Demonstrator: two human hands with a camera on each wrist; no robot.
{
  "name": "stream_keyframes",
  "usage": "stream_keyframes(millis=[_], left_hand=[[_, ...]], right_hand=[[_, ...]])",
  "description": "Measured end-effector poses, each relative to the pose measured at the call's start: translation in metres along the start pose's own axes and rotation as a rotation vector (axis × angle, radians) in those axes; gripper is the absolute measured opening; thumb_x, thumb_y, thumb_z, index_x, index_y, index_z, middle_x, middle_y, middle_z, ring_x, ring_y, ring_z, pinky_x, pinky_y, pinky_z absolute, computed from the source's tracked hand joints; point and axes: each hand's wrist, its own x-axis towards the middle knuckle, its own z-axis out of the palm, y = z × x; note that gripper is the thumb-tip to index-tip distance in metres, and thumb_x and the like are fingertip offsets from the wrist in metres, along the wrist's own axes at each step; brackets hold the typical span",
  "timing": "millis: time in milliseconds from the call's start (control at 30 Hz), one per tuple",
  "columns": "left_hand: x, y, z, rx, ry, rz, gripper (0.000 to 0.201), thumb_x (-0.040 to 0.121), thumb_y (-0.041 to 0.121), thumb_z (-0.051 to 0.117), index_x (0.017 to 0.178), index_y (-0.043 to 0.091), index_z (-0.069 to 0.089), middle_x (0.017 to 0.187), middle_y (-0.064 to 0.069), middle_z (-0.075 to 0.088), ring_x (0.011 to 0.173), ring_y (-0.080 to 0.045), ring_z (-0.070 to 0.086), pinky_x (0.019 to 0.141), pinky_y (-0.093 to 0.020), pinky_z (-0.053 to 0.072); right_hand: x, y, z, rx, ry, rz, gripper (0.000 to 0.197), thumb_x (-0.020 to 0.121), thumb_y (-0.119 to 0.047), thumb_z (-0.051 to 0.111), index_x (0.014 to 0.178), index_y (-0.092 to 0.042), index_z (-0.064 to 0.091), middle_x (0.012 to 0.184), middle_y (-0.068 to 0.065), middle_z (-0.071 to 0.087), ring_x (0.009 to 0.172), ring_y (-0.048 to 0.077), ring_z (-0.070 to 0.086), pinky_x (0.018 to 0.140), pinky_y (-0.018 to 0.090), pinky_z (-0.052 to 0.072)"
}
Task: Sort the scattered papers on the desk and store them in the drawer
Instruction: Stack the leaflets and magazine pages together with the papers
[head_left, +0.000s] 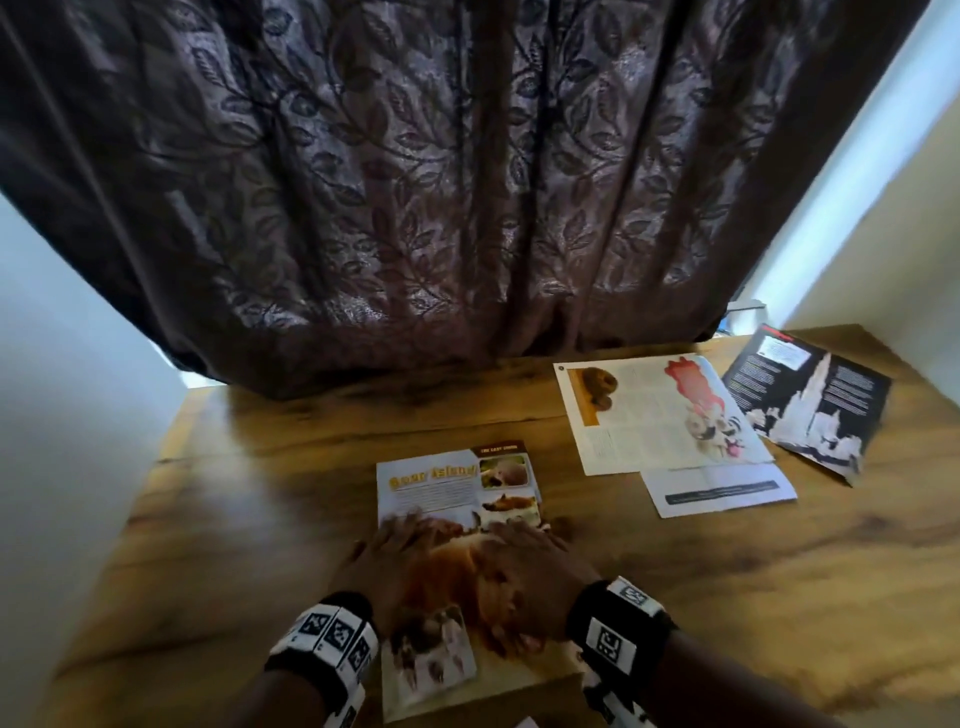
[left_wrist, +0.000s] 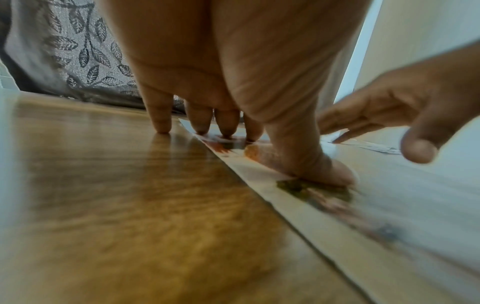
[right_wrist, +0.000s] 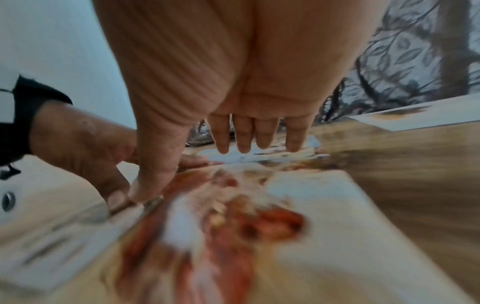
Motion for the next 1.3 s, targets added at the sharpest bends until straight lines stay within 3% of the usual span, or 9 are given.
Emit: stream_keyframes(millis=[233,400,533,600,767,900,1067,1167,1300], left_hand=[[-0.018,0.023,-0.035,0.038,-0.103,-0.028,0.074,0.098,0.035,0.049,0.156,0.027,0.005,0.164,0.003,-0.01,0.151,-0.023,-0.011,0.122,-0.051,0.008],[-0.013,0.015,-0.025,-0.05,-0.086,-0.056,0.097,0.092,0.037,0.059,0.153,0.027,-0.014,0.16,0.007,-0.019,0.15,-0.019,-0.012,0.123,-0.048,0.005],[-0.005,0.002,-0.011,-0.117,-0.046,-0.035,0.099,0.09,0.051,0.058,0.153,0.03,-0.015,0.158,0.011,-0.022,0.149,-0.016,-0.012,0.121,-0.046,0.001],[-0.002,-0.002,-0.006,-0.139,-0.021,-0.043,0.099,0.09,0.05,0.058,0.153,0.029,-0.016,0.154,0.013,-0.026,0.149,-0.013,-0.013,0.12,-0.044,0.001],[0.001,-0.007,-0.002,-0.125,0.02,-0.106,0.105,0.09,0.036,0.064,0.152,0.028,-0.021,0.15,0.015,-0.031,0.148,-0.01,-0.012,0.12,-0.04,0.017],[0.003,-0.006,-0.002,-0.11,0.035,-0.107,0.102,0.092,0.03,0.062,0.15,0.027,-0.022,0.148,0.015,-0.033,0.147,-0.009,-0.014,0.12,-0.039,0.016],[0.006,-0.006,-0.003,-0.096,0.038,-0.106,0.104,0.091,0.03,0.064,0.151,0.027,-0.021,0.146,0.016,-0.033,0.148,-0.01,-0.012,0.119,-0.039,0.021],[0.01,-0.003,-0.009,-0.068,0.025,-0.122,0.107,0.089,0.034,0.066,0.151,0.026,-0.021,0.155,0.011,-0.028,0.149,-0.011,-0.011,0.116,-0.04,0.027],[0.01,0.006,-0.022,-0.024,-0.03,-0.112,0.122,0.079,0.056,0.069,0.15,0.02,-0.023,0.155,0.008,-0.027,0.148,-0.012,-0.011,0.119,-0.041,0.021]], right_hand=[[0.068,-0.058,-0.02,-0.003,-0.102,-0.116,0.103,0.087,-0.042,0.072,0.16,-0.018,0.004,0.169,0.004,0.0,0.155,0.027,-0.002,0.125,0.054,0.008],[0.091,-0.004,-0.017,-0.195,-0.043,-0.011,0.099,0.092,-0.026,0.061,0.159,-0.019,-0.012,0.167,0.003,-0.019,0.154,0.026,-0.011,0.125,0.052,0.0],[0.074,0.059,-0.02,-0.153,0.005,0.18,0.119,0.086,-0.056,0.067,0.154,-0.022,-0.025,0.15,-0.006,-0.042,0.15,0.022,-0.025,0.114,0.04,-0.016],[0.064,0.073,-0.026,-0.129,-0.022,0.221,0.144,0.061,-0.089,0.06,0.153,-0.021,-0.028,0.149,-0.008,-0.042,0.145,0.016,-0.03,0.116,0.041,-0.015],[0.041,0.074,-0.025,-0.12,0.006,0.229,0.124,0.083,-0.048,0.073,0.154,-0.019,-0.025,0.152,-0.006,-0.039,0.149,0.023,-0.025,0.122,0.044,-0.006],[0.005,0.071,-0.005,-0.147,-0.105,0.154,0.157,0.05,-0.081,0.075,0.154,-0.022,-0.028,0.15,-0.007,-0.041,0.14,0.018,-0.034,0.118,0.049,-0.014],[-0.048,0.081,0.022,-0.19,-0.088,0.143,0.117,0.088,-0.064,0.057,0.135,-0.034,-0.046,0.153,-0.006,-0.043,0.135,0.018,-0.049,0.123,0.05,-0.01],[-0.059,0.084,0.023,-0.062,-0.065,0.139,0.111,0.089,-0.063,0.059,0.152,-0.034,-0.028,0.157,-0.011,-0.034,0.145,0.018,-0.03,0.122,0.046,-0.009],[-0.052,0.08,-0.024,0.266,0.063,0.165,0.047,0.093,-0.037,0.065,0.138,-0.036,0.052,0.144,-0.005,0.055,0.133,0.017,0.052,0.11,0.045,0.045]])
